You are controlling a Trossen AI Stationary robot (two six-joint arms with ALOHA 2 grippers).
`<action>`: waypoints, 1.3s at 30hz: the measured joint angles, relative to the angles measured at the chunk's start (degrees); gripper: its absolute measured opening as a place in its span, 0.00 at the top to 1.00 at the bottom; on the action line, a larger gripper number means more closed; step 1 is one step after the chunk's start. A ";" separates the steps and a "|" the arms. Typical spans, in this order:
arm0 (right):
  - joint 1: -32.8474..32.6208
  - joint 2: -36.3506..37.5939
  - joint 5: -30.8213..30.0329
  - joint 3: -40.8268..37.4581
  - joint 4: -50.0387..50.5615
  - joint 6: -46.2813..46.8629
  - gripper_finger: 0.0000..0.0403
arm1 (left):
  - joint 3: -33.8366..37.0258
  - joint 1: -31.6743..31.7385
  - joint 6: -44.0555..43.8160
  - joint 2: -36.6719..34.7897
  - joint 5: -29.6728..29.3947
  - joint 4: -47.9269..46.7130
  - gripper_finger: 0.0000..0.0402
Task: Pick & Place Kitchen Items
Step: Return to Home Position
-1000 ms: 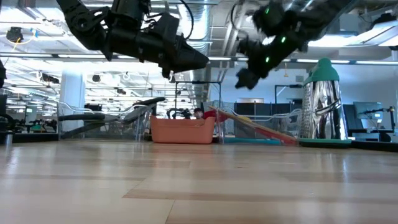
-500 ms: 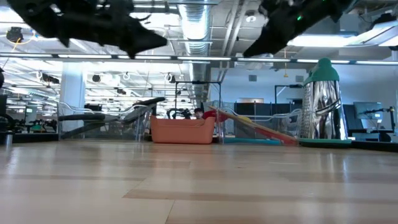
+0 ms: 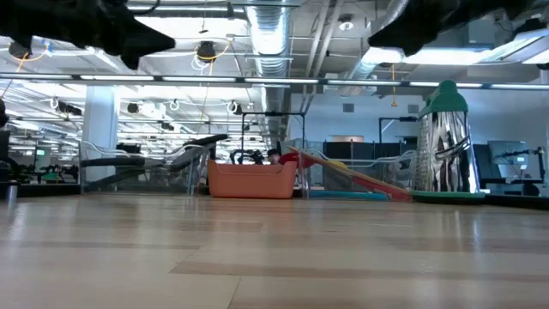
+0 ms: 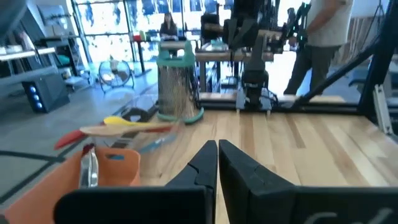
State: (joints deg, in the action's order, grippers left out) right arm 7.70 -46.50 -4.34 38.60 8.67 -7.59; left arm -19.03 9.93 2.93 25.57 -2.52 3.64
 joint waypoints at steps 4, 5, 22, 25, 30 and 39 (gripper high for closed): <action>0.00 5.52 0.00 -3.15 -0.59 2.12 1.00 | -0.02 0.00 1.69 -6.26 -0.02 -2.77 1.00; -0.03 6.83 0.00 -3.83 -0.49 2.30 1.00 | -0.02 0.00 2.84 -7.66 0.00 -3.72 1.00; -3.54 29.88 5.28 -15.67 -2.15 6.14 1.00 | 0.24 0.00 2.33 -19.68 -0.33 -12.61 0.99; -3.67 34.55 5.40 -17.36 -2.40 7.10 1.00 | 0.26 0.00 1.16 -19.66 1.65 -12.25 0.99; -3.67 41.17 4.27 -19.98 -4.46 7.12 1.00 | 1.55 0.00 1.11 -19.66 3.87 -10.27 0.99; -3.49 46.22 3.79 -21.47 -4.80 7.67 1.00 | 4.92 0.02 6.11 -20.03 3.52 -0.76 0.99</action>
State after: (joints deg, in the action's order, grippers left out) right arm 4.21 -0.29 -0.55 17.14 3.87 0.08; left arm -14.11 9.96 9.04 5.54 0.99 2.88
